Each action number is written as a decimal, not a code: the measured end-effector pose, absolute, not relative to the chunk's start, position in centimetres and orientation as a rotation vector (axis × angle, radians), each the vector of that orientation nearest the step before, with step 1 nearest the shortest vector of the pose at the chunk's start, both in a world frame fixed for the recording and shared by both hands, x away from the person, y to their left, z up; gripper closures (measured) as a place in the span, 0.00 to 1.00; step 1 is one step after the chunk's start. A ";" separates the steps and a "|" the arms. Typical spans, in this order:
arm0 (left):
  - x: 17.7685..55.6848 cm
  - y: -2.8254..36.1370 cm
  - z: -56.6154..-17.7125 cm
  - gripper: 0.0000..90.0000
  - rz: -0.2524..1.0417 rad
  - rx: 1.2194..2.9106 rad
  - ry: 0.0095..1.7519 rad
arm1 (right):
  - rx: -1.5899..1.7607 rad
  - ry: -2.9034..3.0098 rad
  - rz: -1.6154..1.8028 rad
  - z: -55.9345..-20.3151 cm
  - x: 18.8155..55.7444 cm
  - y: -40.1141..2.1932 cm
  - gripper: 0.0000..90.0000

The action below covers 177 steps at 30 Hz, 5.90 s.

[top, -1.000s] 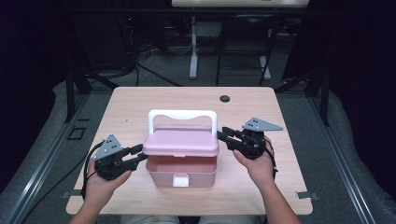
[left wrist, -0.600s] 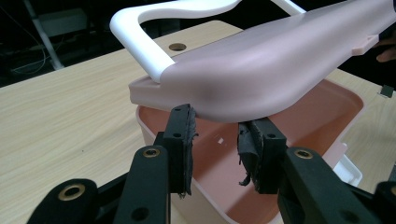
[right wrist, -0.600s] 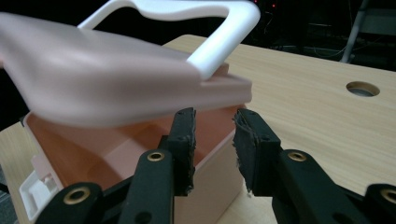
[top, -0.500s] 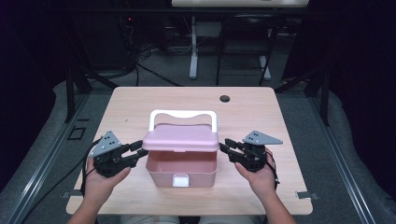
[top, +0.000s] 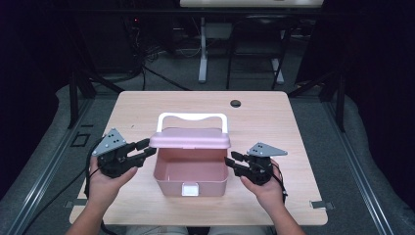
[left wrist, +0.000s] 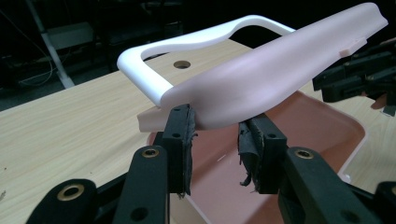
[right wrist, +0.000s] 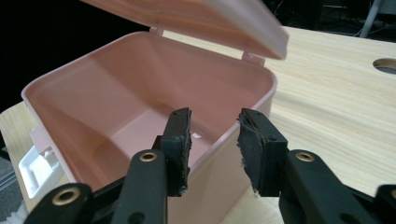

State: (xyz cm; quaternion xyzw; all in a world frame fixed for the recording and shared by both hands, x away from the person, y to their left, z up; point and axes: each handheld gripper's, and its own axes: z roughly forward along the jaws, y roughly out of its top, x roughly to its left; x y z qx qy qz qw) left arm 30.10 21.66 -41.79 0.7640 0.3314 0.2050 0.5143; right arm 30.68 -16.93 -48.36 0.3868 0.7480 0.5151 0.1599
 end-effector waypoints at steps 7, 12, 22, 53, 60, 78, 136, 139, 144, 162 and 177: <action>31.0 21.6 -41.1 0.72 0.508 1.820 0.801 | 1.112 2.151 1.454 -48.9 30.7 -16.5 0.67; 31.6 21.6 -40.9 0.72 0.502 1.805 0.806 | 1.103 2.160 1.438 -49.2 30.7 -16.2 0.65; 32.3 21.4 -40.5 0.73 0.527 1.798 0.807 | 1.103 2.166 1.423 -49.6 30.6 -15.9 0.63; 33.4 21.1 -39.6 0.75 0.534 1.786 0.826 | 1.091 2.171 1.420 -49.7 30.7 -16.1 0.67; 34.0 21.0 -39.3 0.75 0.525 1.780 0.837 | 1.089 2.173 1.418 -49.7 30.8 -16.1 0.68; 35.7 20.6 -38.5 0.76 0.528 1.759 0.861 | 1.110 2.161 1.409 -49.5 30.7 -16.2 0.68; 39.7 19.5 -38.4 0.91 0.643 1.749 0.948 | 1.106 2.137 1.395 -49.6 30.2 -16.0 0.73; 40.0 19.5 -38.4 0.91 0.639 1.743 0.954 | 1.106 2.141 1.389 -49.6 30.1 -16.0 0.73; 40.4 19.5 -38.5 0.91 0.629 1.737 0.960 | 1.105 2.140 1.391 -49.6 30.1 -16.0 0.73; 41.8 19.7 -38.9 0.91 0.577 1.705 0.991 | 1.103 2.138 1.396 -49.6 30.1 -16.0 0.73; 42.3 19.7 -39.2 0.90 0.573 1.705 1.008 | 1.099 2.132 1.397 -49.7 30.1 -16.0 0.73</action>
